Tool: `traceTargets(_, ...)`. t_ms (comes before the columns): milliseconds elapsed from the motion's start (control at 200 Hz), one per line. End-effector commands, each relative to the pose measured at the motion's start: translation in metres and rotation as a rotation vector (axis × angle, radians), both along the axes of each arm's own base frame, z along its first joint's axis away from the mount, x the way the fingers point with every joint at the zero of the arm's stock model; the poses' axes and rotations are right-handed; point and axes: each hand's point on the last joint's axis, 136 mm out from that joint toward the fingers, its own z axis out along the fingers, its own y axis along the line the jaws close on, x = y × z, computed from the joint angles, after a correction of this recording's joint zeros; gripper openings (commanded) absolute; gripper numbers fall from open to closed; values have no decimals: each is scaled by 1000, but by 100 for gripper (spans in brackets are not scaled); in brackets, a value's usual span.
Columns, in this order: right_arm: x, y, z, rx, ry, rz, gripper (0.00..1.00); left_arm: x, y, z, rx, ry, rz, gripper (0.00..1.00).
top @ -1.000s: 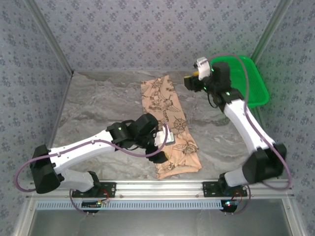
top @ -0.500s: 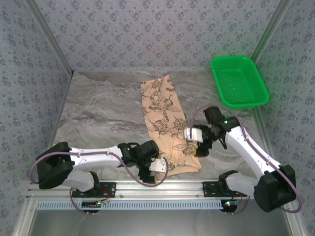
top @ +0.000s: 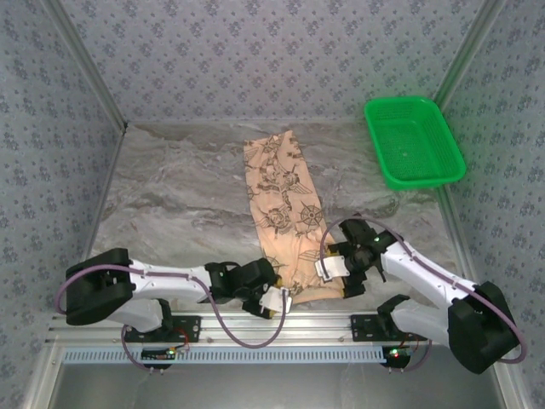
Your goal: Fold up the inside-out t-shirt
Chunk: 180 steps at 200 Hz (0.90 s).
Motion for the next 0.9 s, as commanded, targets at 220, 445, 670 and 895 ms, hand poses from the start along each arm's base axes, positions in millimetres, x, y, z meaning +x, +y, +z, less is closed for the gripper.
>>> traceTargets(220, -15, -10, -26, -66, -4, 32, 74, -6, 3, -6, -8, -24, -53, 21)
traceTargets(445, -35, -7, -2, -112, 66, 157, 0, -8, 1, 37, -119, 18, 6, 0)
traceTargets(670, -73, -1, 72, -62, 115, 231, 0, -22, 21, 122, -246, 174, 127, 0)
traceTargets(895, -106, 14, 159, 44, 152, 127, 0, -32, 47, 203, -348, 303, 237, 0)
